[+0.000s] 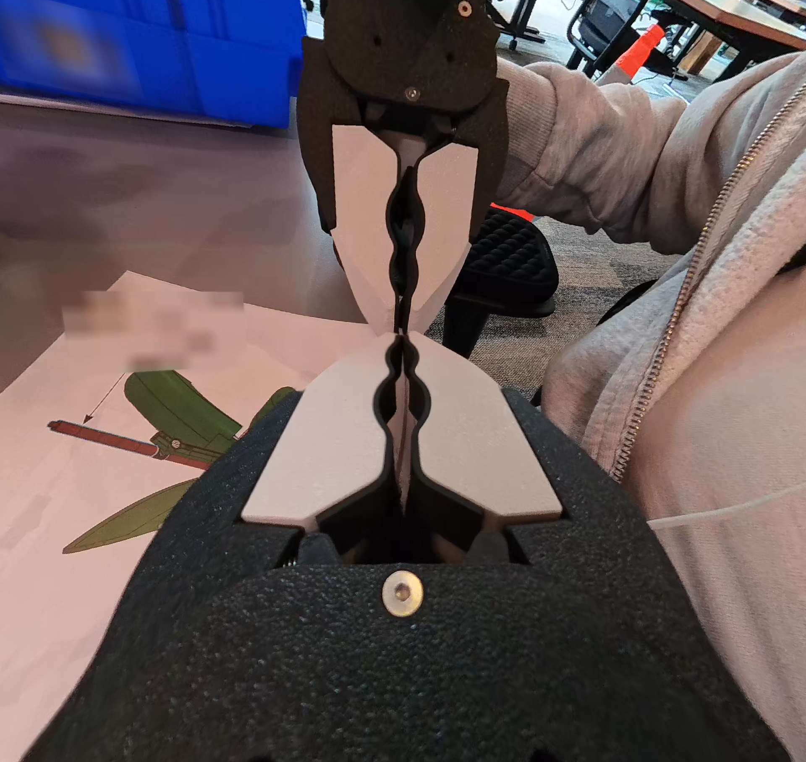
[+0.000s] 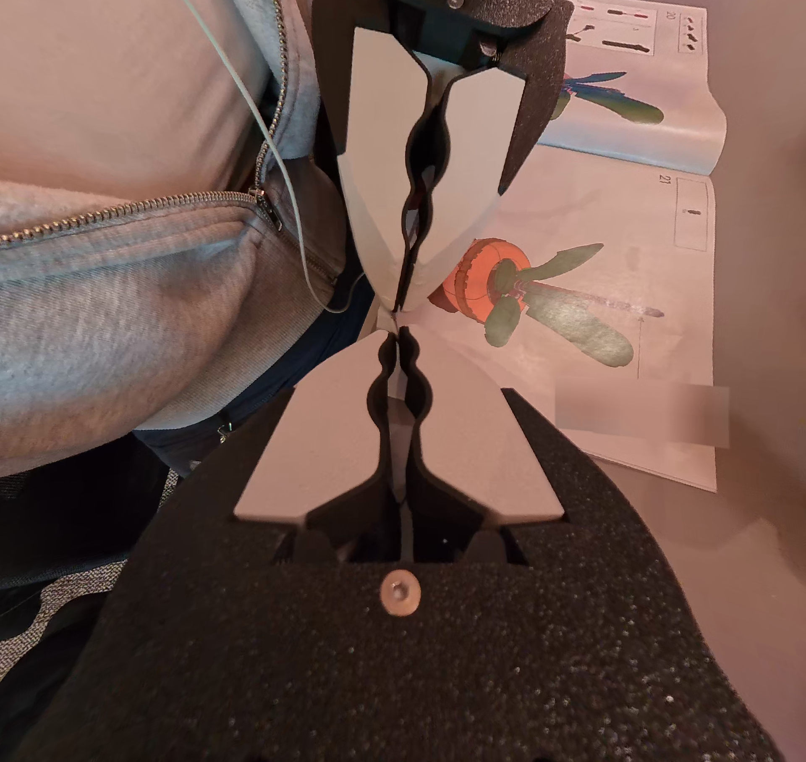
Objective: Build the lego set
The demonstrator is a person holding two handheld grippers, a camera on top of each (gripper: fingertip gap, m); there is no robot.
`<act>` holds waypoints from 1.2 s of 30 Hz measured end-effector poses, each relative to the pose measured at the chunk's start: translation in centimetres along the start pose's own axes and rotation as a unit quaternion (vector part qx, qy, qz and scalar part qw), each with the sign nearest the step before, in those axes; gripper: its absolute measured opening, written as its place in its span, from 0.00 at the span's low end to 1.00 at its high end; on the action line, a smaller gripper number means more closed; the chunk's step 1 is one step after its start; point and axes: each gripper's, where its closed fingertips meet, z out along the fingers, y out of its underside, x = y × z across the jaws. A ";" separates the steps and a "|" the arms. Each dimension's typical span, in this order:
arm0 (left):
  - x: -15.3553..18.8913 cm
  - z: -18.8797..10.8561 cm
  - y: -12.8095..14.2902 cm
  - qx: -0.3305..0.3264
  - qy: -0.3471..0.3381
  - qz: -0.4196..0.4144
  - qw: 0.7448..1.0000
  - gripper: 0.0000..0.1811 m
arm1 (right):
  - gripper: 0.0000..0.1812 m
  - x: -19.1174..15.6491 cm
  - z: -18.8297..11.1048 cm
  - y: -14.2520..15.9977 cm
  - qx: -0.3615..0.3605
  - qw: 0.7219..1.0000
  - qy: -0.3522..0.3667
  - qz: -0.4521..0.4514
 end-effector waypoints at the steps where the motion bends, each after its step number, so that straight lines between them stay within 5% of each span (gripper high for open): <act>1: 0.0 0.0 0.0 0.001 0.001 0.001 1.000 0.00 | 0.01 0.0 0.0 0.0 0.002 1.000 0.001 -0.001; 10: -2.7 -3.9 -2.3 0.086 -0.072 -0.007 0.994 0.00 | 0.24 0.3 -2.3 -1.0 0.028 0.997 0.068 -0.007; 14: -6.0 -10.6 -3.9 0.155 -0.182 -0.015 0.971 0.00 | 0.20 1.5 -3.6 -1.9 0.056 0.988 0.146 0.000; 18: -9.5 -20.7 -2.7 0.172 -0.369 -0.008 0.913 0.00 | 0.13 2.2 -1.1 -1.5 0.018 0.985 0.170 0.026; 24: -10.3 -34.5 5.6 0.074 -0.586 -0.056 0.805 0.00 | 0.08 3.7 3.2 -1.2 -0.041 0.976 0.198 0.085; 31: -8.7 -34.9 13.3 -0.133 -0.561 -0.122 0.808 0.01 | 0.10 5.0 3.9 0.3 -0.119 0.964 0.231 0.058; 33: -7.9 -38.4 14.9 -0.235 -0.628 -0.099 0.735 0.04 | 0.09 5.4 3.7 0.4 -0.132 0.962 0.236 0.019; 35: -7.0 -42.3 13.3 -0.258 -0.708 -0.053 0.655 0.04 | 0.09 5.6 3.7 0.2 -0.133 0.963 0.233 -0.017; 36: -6.8 -42.5 11.4 -0.229 -0.724 -0.027 0.651 0.04 | 0.09 6.0 3.6 0.3 -0.136 0.962 0.237 -0.026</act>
